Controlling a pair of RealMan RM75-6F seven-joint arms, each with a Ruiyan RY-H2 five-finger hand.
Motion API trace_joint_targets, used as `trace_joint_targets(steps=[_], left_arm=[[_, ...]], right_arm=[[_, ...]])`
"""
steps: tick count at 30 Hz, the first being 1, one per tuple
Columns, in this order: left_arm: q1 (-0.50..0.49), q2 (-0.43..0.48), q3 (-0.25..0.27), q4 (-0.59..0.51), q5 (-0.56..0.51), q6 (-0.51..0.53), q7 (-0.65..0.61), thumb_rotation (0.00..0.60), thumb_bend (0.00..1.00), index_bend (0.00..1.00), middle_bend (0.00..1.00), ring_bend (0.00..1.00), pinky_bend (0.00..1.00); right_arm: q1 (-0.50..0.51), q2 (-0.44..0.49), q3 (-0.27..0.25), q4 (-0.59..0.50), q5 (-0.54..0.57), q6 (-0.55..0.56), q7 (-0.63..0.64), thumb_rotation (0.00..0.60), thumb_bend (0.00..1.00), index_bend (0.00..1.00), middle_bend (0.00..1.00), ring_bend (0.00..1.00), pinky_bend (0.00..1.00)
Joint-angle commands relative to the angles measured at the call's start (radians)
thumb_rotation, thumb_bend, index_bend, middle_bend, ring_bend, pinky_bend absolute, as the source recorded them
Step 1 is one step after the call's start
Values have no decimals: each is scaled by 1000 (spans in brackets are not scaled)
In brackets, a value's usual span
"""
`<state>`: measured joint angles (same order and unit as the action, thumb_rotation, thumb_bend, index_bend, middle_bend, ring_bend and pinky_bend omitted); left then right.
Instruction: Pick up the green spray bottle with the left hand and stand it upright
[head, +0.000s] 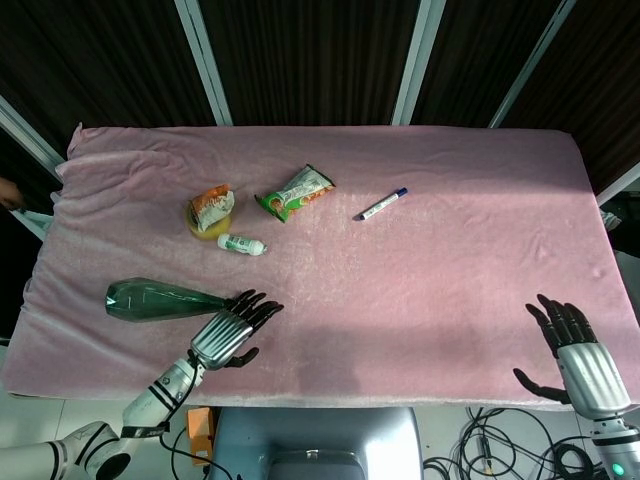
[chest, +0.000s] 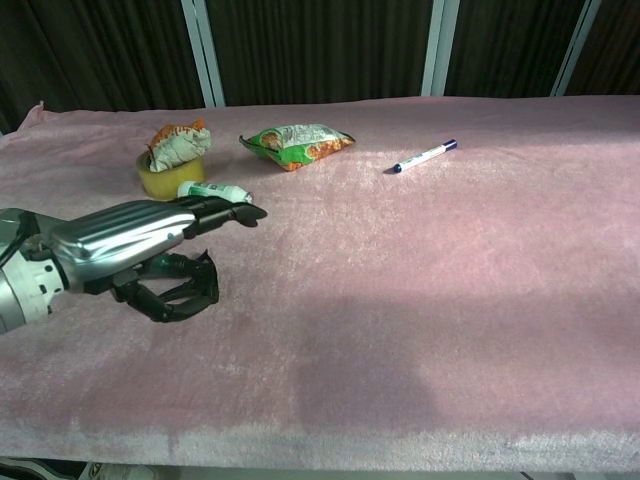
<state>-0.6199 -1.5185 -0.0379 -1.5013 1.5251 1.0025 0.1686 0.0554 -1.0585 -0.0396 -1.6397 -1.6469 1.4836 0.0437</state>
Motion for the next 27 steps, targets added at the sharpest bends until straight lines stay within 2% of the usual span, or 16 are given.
trace_joint_targets(steps=[1,9,14,20,27], left_arm=[[24,27,-81,-44,-162,61,314,600,389,105,123,2,0],[10,-72,-126,-79,-432,203,954,600,393,190,122,0,0],[-5,-129,-128,-139,-634,270,1193,600,378,188,114,0,0],[-32,-159,-137,-193,-813,328,1315,600,366,139,94,0,0],[-65,-152,-129,-228,-873,337,1310,600,363,133,89,0,0]], right_arm=[[2,3,3,-1,6,-3,7,600,367,0,0,0,0],[5,11,0,-2,-2,-6,24,600,368,0,0,0,0],[2,20,3,2,-2,5,47,600,368,0,0,0,0],[1,24,2,5,-6,9,59,600,368,0,0,0,0],[3,23,-1,4,-10,5,55,600,368,0,0,0,0]])
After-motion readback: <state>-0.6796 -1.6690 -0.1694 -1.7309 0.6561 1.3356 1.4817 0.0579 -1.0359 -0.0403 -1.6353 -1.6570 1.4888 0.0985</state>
